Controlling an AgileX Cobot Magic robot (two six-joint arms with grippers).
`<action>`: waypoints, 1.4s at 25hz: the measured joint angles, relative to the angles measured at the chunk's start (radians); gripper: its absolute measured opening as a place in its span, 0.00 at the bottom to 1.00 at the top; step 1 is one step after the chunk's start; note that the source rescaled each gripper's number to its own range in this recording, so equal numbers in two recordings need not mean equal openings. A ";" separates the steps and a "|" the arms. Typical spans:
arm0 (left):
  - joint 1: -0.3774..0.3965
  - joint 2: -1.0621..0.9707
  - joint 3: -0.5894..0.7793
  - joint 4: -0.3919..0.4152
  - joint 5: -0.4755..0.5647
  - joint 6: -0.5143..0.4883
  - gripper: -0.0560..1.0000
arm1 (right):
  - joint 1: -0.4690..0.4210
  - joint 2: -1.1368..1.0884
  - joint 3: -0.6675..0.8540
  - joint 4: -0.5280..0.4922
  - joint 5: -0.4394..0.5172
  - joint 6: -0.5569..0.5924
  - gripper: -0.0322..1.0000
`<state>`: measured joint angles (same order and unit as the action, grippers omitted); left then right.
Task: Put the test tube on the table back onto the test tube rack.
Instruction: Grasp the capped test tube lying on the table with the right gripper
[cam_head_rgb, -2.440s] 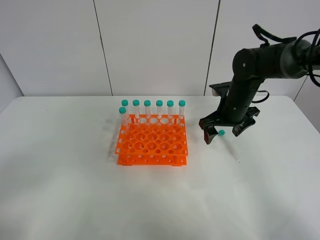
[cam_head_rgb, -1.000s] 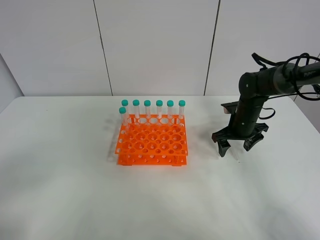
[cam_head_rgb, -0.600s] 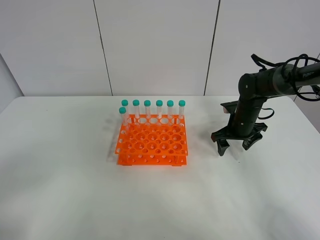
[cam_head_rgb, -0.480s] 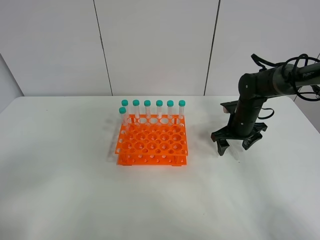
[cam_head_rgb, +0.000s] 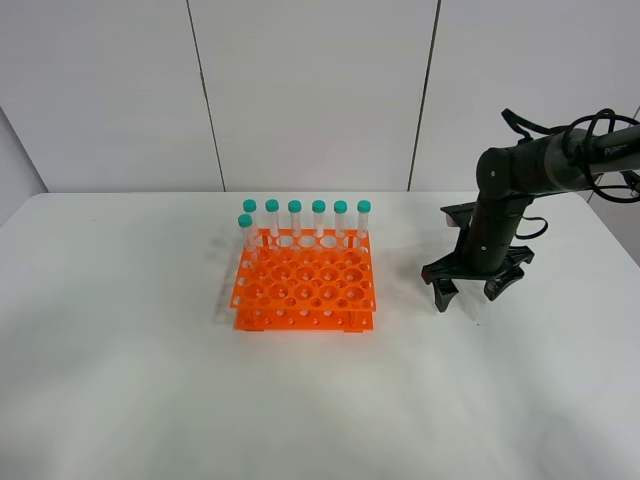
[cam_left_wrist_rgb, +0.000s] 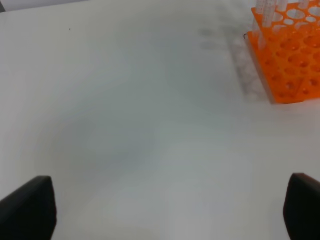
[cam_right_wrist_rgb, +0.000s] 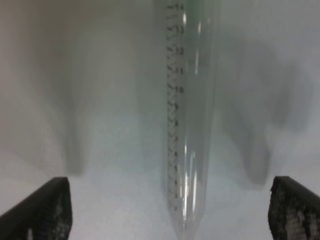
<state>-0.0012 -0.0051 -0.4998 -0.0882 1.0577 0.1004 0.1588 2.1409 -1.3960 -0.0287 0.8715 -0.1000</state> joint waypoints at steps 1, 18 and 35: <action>0.000 0.000 0.000 0.000 0.000 0.000 1.00 | 0.000 0.000 0.000 0.000 -0.001 0.001 0.82; 0.000 0.000 0.000 0.000 0.000 0.000 1.00 | 0.000 0.033 -0.001 0.004 -0.007 0.004 0.79; 0.000 0.000 0.000 0.000 0.000 0.000 1.00 | 0.000 0.033 -0.003 -0.004 -0.010 0.004 0.05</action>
<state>-0.0012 -0.0051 -0.4998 -0.0884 1.0577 0.1004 0.1588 2.1743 -1.3987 -0.0327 0.8613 -0.0956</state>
